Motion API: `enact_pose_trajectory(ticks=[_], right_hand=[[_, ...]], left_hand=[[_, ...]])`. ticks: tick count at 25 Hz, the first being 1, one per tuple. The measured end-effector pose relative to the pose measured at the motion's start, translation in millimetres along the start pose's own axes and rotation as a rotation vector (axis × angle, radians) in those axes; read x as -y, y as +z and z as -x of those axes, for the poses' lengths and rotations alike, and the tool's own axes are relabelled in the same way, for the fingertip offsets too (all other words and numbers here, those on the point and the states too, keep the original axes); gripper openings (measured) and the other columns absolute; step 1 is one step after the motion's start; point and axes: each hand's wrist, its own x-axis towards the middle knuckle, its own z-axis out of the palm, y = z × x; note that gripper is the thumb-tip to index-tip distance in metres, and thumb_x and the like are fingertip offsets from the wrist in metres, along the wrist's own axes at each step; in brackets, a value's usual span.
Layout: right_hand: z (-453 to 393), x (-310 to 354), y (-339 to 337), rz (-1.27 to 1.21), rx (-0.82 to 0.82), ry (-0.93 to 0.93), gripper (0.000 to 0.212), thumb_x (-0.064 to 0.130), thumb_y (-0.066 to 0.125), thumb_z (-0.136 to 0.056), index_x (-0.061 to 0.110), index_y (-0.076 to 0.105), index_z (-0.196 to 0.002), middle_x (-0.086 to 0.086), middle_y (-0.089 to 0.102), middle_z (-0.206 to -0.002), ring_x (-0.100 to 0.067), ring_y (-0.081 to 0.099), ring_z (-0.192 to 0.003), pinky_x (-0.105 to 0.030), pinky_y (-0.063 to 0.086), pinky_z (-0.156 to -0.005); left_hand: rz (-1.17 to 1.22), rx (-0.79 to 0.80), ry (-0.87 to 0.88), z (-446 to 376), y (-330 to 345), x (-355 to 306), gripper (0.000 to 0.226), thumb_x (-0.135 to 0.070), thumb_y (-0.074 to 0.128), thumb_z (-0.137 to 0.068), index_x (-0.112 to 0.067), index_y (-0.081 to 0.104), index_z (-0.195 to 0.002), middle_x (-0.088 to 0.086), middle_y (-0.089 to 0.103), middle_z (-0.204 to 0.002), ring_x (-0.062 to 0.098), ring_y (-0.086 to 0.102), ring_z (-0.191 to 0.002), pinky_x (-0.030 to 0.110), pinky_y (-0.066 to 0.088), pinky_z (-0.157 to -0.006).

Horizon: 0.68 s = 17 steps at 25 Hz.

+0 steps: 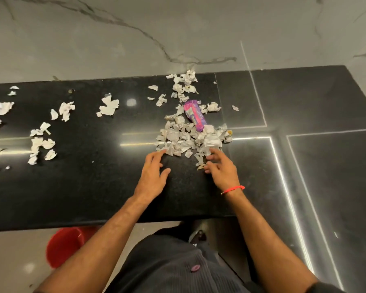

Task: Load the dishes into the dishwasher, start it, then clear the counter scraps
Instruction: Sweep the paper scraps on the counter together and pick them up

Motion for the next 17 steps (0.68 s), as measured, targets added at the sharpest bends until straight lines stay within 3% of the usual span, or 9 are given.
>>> enact_pose_trajectory(ticks=[3,6,8,10,13,17], right_hand=[[12.2,-8.5,-3.9,0.046,-0.093,-0.048,0.037,0.001,0.053,-0.096,0.016,0.059,-0.13,-0.001,0.065,-0.101,-0.016,0.067,-0.079,-0.033,0.06,-0.077],[29.2,-15.5,-3.1,0.131,-0.03,-0.095,0.039,-0.001,0.047,-0.096,0.018,0.061,-0.128,0.002,0.066,-0.101,-0.012,0.064,-0.077,-0.039,0.058,-0.083],[29.8,-13.5,-6.9,0.142,-0.057,-0.105,0.039,0.0,0.049,-0.095,0.019,0.061,-0.127,0.003,0.066,-0.102,-0.011,0.065,-0.081,-0.036,0.057,-0.088],[26.9,-6.6,-13.4,0.241,-0.096,-0.147,0.038,0.004,0.055,-0.094,0.02,0.06,-0.128,0.003,0.064,-0.107,-0.01,0.062,-0.088,-0.029,0.052,-0.092],[14.8,6.1,-11.9,0.392,-0.09,-0.213,0.042,0.007,0.061,-0.092,0.017,0.056,-0.133,0.001,0.055,-0.119,-0.008,0.058,-0.086,-0.024,0.045,-0.095],[-4.1,17.2,27.1,0.559,-0.034,-0.196,0.053,0.013,0.064,-0.092,0.015,0.048,-0.142,-0.007,0.039,-0.138,-0.024,0.048,-0.125,-0.038,0.037,-0.115]], left_hand=[[-0.186,-0.003,0.14,7.9,4.5,-11.9,0.063,-0.032,0.068,-0.095,-0.032,0.04,-0.152,-0.002,0.03,-0.151,0.019,0.04,-0.132,0.044,0.039,-0.115],[-0.627,0.245,0.429,6.9,27.4,-27.8,0.063,-0.052,0.048,-0.1,-0.044,0.021,-0.157,-0.005,0.002,-0.168,0.029,0.014,-0.15,0.058,0.024,-0.118],[-0.833,0.341,0.44,-1.4,36.8,-27.3,0.066,-0.061,0.03,-0.103,-0.044,0.0,-0.159,-0.008,-0.019,-0.168,0.033,-0.009,-0.155,0.061,0.009,-0.121],[-0.856,0.295,0.365,-6.5,27.3,-16.3,0.067,-0.066,0.021,-0.102,-0.041,-0.004,-0.159,-0.009,-0.022,-0.167,0.033,-0.02,-0.154,0.061,-0.001,-0.121],[-0.747,0.177,0.362,-8.5,-5.1,6.4,0.061,-0.063,0.027,-0.103,-0.04,0.018,-0.159,-0.009,-0.018,-0.168,0.031,-0.016,-0.155,0.059,0.0,-0.122],[-0.674,0.073,0.25,-14.2,-33.8,34.5,0.071,-0.057,0.046,-0.1,-0.03,0.02,-0.16,0.006,-0.004,-0.169,0.034,0.01,-0.153,0.052,0.017,-0.123]])
